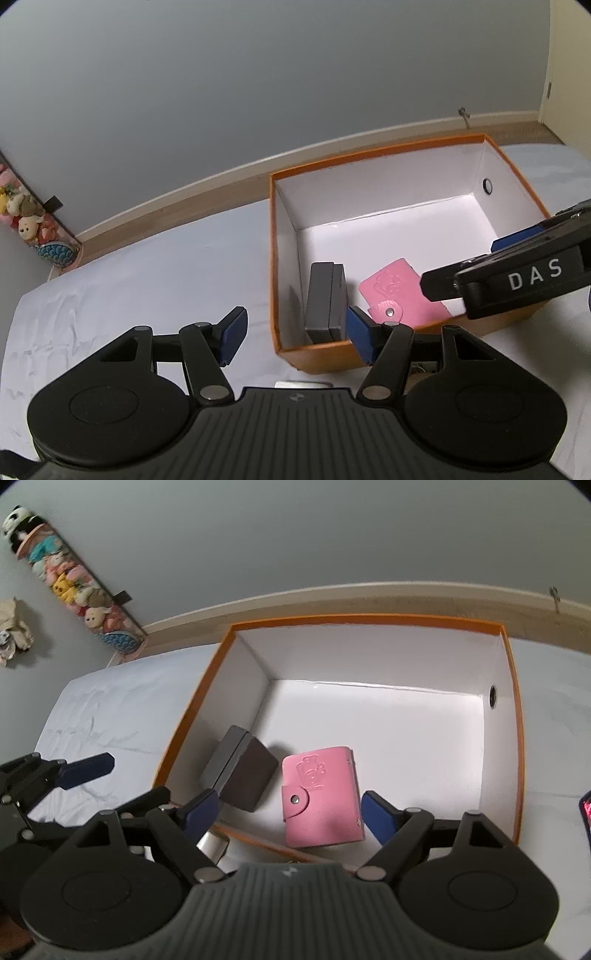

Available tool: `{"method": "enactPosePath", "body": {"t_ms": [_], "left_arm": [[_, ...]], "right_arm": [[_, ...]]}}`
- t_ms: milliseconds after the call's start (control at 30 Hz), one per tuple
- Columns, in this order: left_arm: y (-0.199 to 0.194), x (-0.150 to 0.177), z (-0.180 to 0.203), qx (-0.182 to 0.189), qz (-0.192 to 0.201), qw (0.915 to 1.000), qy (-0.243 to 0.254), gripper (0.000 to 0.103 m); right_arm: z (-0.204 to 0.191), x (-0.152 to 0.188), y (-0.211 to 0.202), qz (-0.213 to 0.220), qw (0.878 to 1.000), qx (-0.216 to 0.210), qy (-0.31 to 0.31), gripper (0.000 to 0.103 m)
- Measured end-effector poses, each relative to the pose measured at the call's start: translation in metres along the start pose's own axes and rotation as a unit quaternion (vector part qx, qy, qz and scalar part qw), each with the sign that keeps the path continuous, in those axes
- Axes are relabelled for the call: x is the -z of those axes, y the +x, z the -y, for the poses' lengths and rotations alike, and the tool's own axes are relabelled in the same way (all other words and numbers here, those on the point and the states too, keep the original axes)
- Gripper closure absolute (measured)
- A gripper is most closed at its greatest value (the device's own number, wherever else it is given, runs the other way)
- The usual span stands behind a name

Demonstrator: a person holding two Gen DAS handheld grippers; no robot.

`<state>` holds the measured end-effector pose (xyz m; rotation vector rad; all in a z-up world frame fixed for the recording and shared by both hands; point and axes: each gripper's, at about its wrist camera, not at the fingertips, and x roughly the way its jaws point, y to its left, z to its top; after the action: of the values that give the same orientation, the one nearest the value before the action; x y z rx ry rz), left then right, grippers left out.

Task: Organize objects
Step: 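Withdraw both tools from the box back toward the item pile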

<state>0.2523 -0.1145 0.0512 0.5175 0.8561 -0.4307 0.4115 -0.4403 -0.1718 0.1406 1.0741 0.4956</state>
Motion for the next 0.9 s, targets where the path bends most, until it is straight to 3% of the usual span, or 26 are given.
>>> {"method": "enactPosePath", "body": {"t_ms": [267, 533, 767, 900], "left_arm": [[-0.026, 0.034, -0.019, 0.006, 0.026, 0.9992, -0.030, 0.031], [-0.047, 0.082, -0.024, 0.042, 0.071, 0.9945, -0.065, 0.031], [-0.045, 0.128, -0.024, 0.039, 0.061, 0.9936, -0.086, 0.031], [-0.040, 0.158, -0.027, 0.049, 0.047, 0.9901, -0.123, 0.031]], "right_arm": [[-0.004, 0.023, -0.023, 0.031, 0.998, -0.020, -0.041, 0.018], [0.004, 0.056, -0.038, 0.060, 0.994, -0.033, -0.082, 0.018], [0.009, 0.086, -0.042, 0.078, 0.990, -0.037, -0.114, 0.017], [0.012, 0.105, -0.039, 0.082, 0.987, -0.036, -0.131, 0.016]]}}
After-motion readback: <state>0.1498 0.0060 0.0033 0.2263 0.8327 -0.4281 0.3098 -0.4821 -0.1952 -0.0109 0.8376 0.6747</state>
